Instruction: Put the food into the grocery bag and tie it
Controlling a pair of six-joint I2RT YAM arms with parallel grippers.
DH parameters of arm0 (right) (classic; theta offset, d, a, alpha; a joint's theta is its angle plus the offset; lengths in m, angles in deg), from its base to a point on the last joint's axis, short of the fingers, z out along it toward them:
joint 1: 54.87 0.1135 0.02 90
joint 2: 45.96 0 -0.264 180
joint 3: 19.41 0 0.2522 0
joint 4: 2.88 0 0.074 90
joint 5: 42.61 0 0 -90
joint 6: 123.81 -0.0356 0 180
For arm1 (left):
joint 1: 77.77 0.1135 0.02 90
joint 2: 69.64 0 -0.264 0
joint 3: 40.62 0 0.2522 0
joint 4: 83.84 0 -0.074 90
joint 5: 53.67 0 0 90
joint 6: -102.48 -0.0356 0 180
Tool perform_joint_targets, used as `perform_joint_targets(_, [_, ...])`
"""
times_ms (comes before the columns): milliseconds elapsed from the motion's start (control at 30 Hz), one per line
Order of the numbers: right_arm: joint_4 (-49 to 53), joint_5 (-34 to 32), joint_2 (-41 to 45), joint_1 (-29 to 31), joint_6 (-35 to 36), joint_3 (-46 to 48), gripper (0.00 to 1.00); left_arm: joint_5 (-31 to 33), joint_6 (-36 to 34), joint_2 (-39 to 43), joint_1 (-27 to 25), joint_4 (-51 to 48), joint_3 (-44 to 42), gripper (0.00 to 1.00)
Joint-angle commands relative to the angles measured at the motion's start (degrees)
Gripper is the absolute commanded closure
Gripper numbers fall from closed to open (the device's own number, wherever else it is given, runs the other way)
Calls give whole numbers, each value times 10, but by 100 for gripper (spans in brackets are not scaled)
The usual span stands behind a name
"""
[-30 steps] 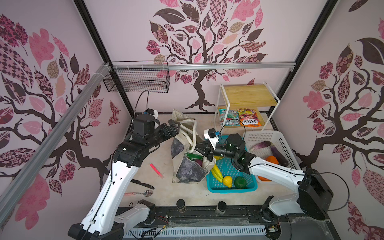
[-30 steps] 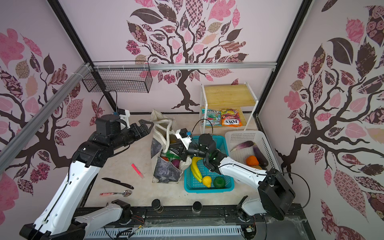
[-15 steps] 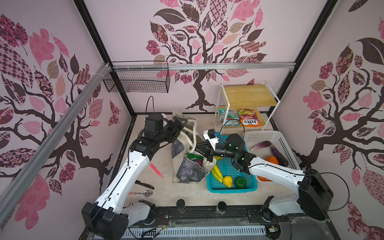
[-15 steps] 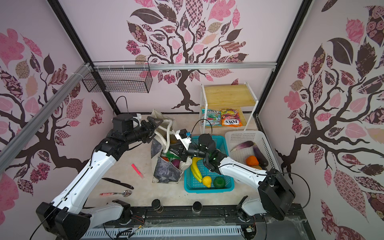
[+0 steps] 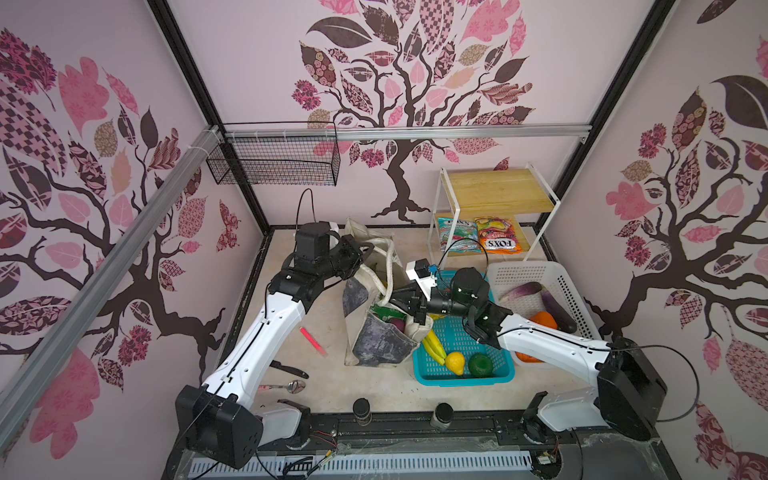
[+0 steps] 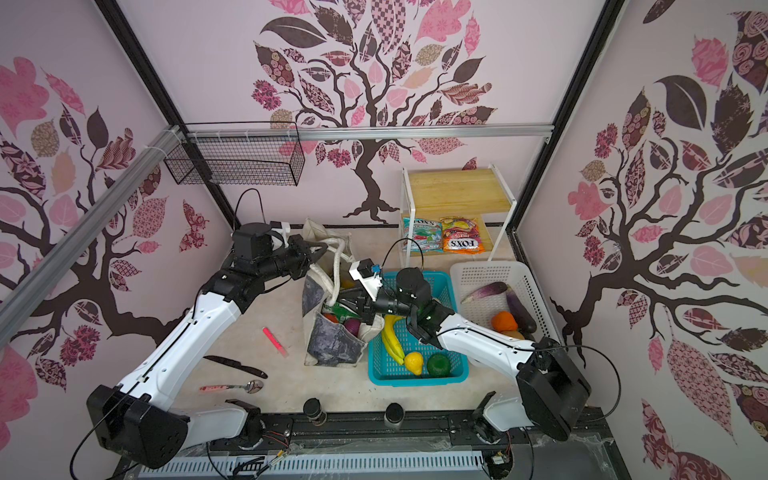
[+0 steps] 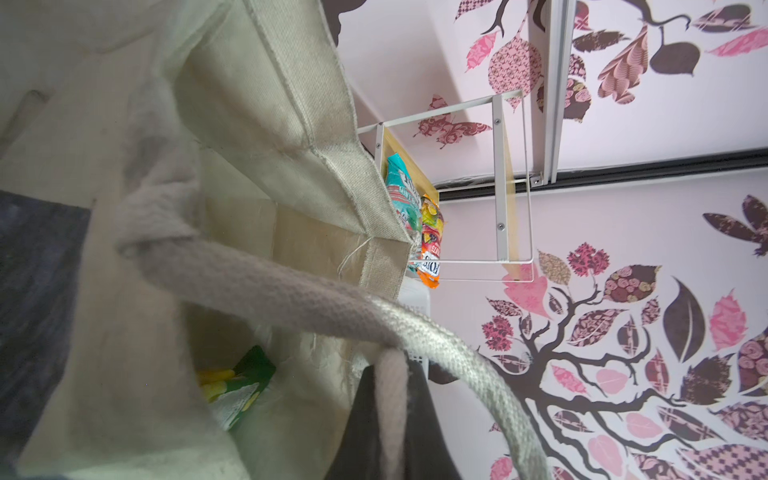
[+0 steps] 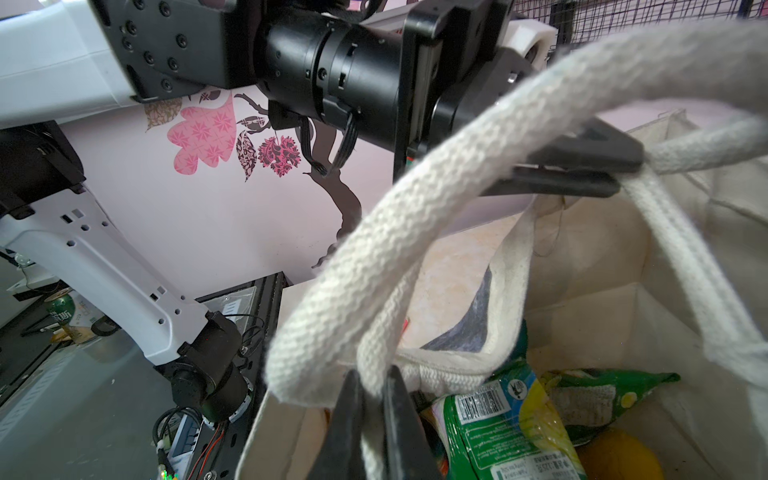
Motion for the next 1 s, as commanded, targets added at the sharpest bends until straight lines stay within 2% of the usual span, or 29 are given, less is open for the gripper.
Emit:
perform_joint_targets(0, [4, -3, 7, 4, 2, -17, 100, 24, -52, 14, 1, -31, 46, 100])
perform_joint_targets(100, [7, -17, 13, 4, 4, -14, 100, 37, -79, 25, 1, -44, 63, 100])
perform_joint_targets(133, [7, -28, 16, 3, 5, -12, 98, 33, -87, 26, 0, -48, 73, 100])
perform_joint_targets(167, [7, -37, 19, 3, 7, -10, 93, 28, -92, 24, -1, -57, 83, 100])
perform_joint_targets(233, [14, -46, 24, -1, 10, -13, 80, 16, -103, 21, -2, -73, 104, 100])
perform_joint_targets(333, [26, -37, 32, -16, -3, -19, 47, 19, -116, 23, -7, -84, 120, 100])
perform_joint_targets(400, [22, -32, 40, -27, -19, -18, 30, 20, -114, 23, -7, -87, 127, 100])
perform_joint_targets(433, [24, -29, 43, -32, -24, -19, 26, 15, -114, 22, -8, -86, 132, 100])
perform_joint_targets(667, [-1, 32, 53, -73, -52, -25, 25, 0, -103, 16, -13, -92, 156, 100])
perform_joint_targets(833, [-22, 45, 61, -94, -72, -25, 23, 5, -116, 16, -14, -114, 176, 100])
perform_joint_targets(867, [-15, 42, 62, -96, -78, -30, 19, 6, -117, 15, -14, -118, 176, 100])
perform_joint_targets(900, [-23, 39, 63, -101, -99, -27, 8, 8, -121, 16, -14, -118, 173, 100])
perform_joint_targets(967, [-49, 47, 60, -109, -130, -25, 1, 13, -126, 19, -14, -118, 168, 100])
